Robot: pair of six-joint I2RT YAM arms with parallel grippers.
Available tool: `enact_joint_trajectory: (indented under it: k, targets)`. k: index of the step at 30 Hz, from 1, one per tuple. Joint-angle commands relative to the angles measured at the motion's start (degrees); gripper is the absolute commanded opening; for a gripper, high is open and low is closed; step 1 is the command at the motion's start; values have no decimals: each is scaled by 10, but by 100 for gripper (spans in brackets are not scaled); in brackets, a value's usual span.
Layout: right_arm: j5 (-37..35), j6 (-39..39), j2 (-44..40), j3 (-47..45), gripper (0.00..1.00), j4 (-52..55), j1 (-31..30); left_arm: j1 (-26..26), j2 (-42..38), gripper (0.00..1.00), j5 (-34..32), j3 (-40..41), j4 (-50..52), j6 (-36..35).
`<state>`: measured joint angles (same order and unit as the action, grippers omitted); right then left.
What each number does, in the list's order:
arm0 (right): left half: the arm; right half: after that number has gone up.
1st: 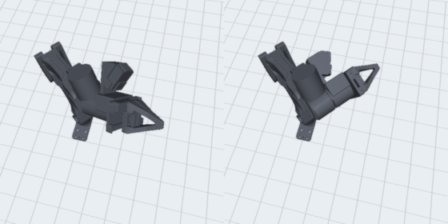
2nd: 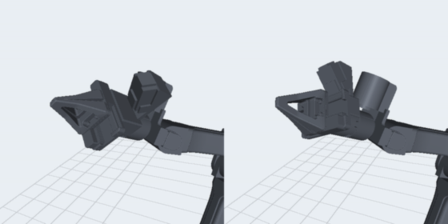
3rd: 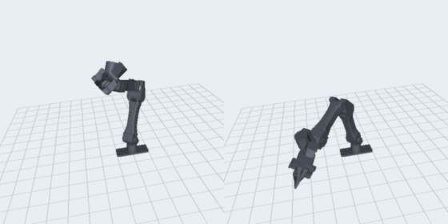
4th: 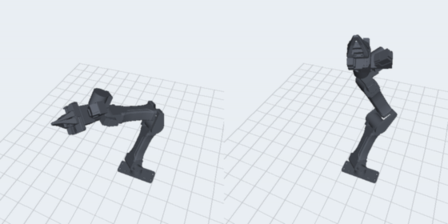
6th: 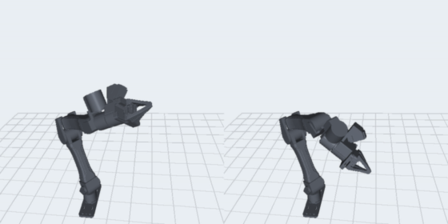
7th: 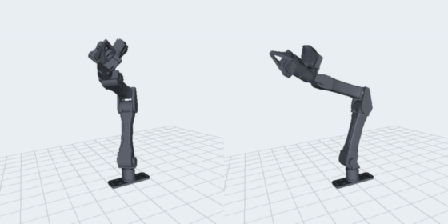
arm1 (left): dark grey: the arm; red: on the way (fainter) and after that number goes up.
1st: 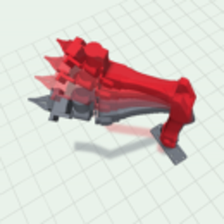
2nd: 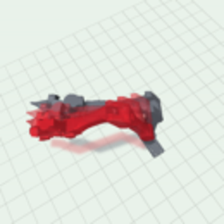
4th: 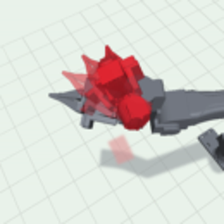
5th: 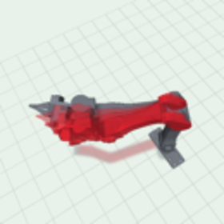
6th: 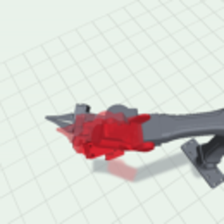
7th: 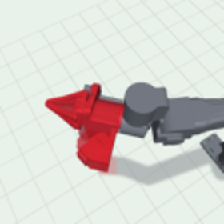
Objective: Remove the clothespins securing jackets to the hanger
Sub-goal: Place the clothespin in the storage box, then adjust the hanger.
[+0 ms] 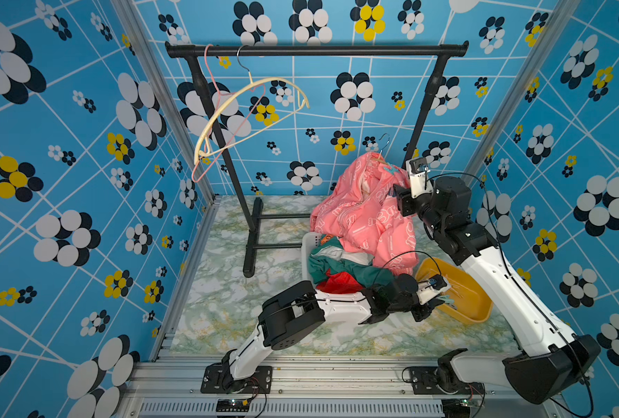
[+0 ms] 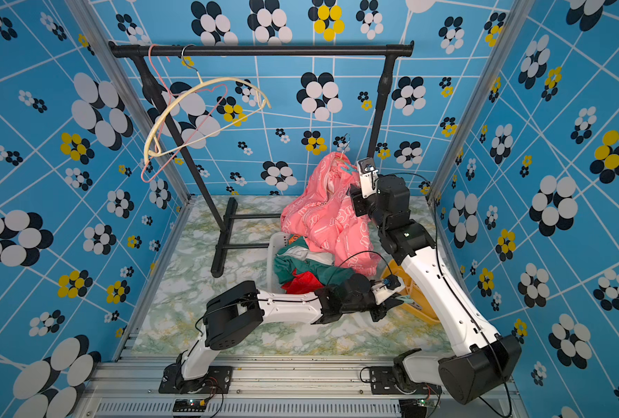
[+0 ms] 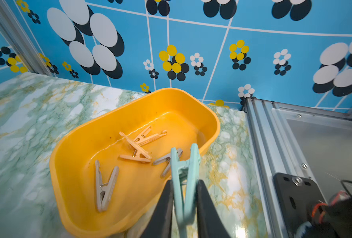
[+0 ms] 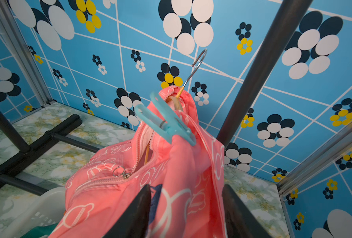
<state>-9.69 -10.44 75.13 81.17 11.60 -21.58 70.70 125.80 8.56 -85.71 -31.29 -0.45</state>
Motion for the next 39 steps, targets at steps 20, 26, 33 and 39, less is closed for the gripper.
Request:
enact_joint_trajectory:
  k: [20, 26, 33, 39]
  targets:
    - [24, 18, -78, -53, 0, -74, 1, 18, 66, 88, -139, -82, -44, -70]
    - [13, 4, -72, -50, 0, -78, 1, 19, -58, 88, -85, 34, -73, -40]
    - [6, -9, -58, -42, 0, -86, 1, 17, -230, 80, 18, 173, -66, -2]
    - [-7, -37, -68, -41, 0, -85, 1, 7, -362, 73, -12, 253, 7, 19]
